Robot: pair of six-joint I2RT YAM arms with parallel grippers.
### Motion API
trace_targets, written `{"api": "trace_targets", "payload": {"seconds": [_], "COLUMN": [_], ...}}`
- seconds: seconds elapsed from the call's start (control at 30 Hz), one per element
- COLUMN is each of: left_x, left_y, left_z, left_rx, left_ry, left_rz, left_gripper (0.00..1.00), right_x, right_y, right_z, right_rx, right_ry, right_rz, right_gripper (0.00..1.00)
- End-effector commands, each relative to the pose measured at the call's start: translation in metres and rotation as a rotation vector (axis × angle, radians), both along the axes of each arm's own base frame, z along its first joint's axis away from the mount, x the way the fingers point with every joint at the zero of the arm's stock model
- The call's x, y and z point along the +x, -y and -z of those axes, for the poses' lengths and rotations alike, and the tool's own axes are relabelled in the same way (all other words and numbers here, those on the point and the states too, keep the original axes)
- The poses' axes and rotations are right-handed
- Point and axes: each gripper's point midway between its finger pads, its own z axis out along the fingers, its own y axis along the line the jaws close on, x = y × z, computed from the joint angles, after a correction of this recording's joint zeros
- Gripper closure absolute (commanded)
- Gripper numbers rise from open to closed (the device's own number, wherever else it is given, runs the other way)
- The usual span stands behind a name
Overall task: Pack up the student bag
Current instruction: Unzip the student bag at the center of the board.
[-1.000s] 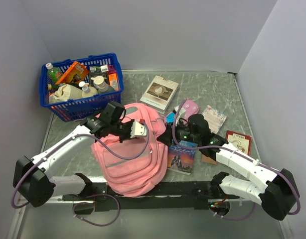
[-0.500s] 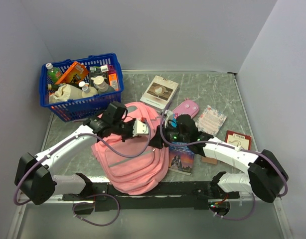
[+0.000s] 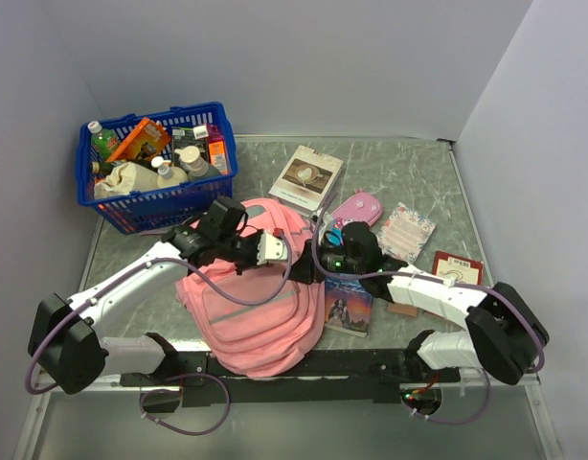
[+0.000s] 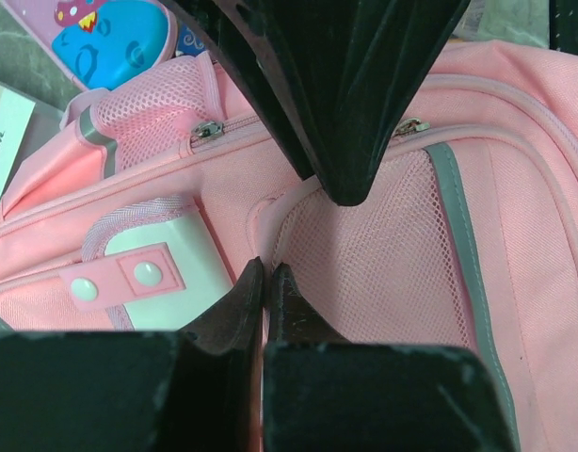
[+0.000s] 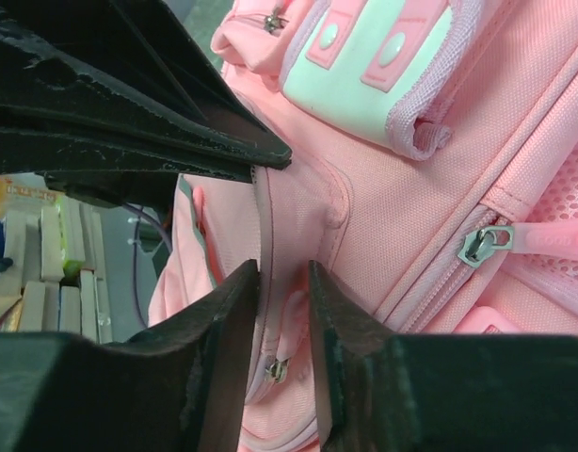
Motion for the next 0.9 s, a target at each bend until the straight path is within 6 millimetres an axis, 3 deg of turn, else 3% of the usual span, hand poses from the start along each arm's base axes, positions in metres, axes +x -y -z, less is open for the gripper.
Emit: {"api": "trace_targets", "payload": {"seconds": [0.0,0.17,0.37,0.7,0.87], "left_x": [0.005,0.005,0.004,0.001,-0.001], "left_y": [0.021,0.021,0.021,0.020,0.021], "left_z": [-0.037,-0.035,-0.030,-0.022,-0.021], "left_rx": [-0.135,-0.131,-0.128,-0.128,-0.127], "left_ry": [0.107,0.110,0.108,0.107,0.107], "left_rz": [0.053,0.054,0.049,0.046,0.051], "left_gripper": [0.99,0.99,0.99,0.99,0.99], "right_x": [-0.005,-0.010,-0.012,-0.017,-0.017], "right_y": [0.010,0.019,0.032,0.065,0.075], "right_z": [-0.011,-0.008,0.000,0.013,0.019], "right_rx": [0.041,0.041,0.002,-0.076,-0.091], "right_ry": [0.033,0.032,0.035,0.051,0.039], "right_rz": [0.007,0.032,0.075,0.174,0.199], "right_gripper": [0.70,0.82,0.85,0.85,0.80]}}
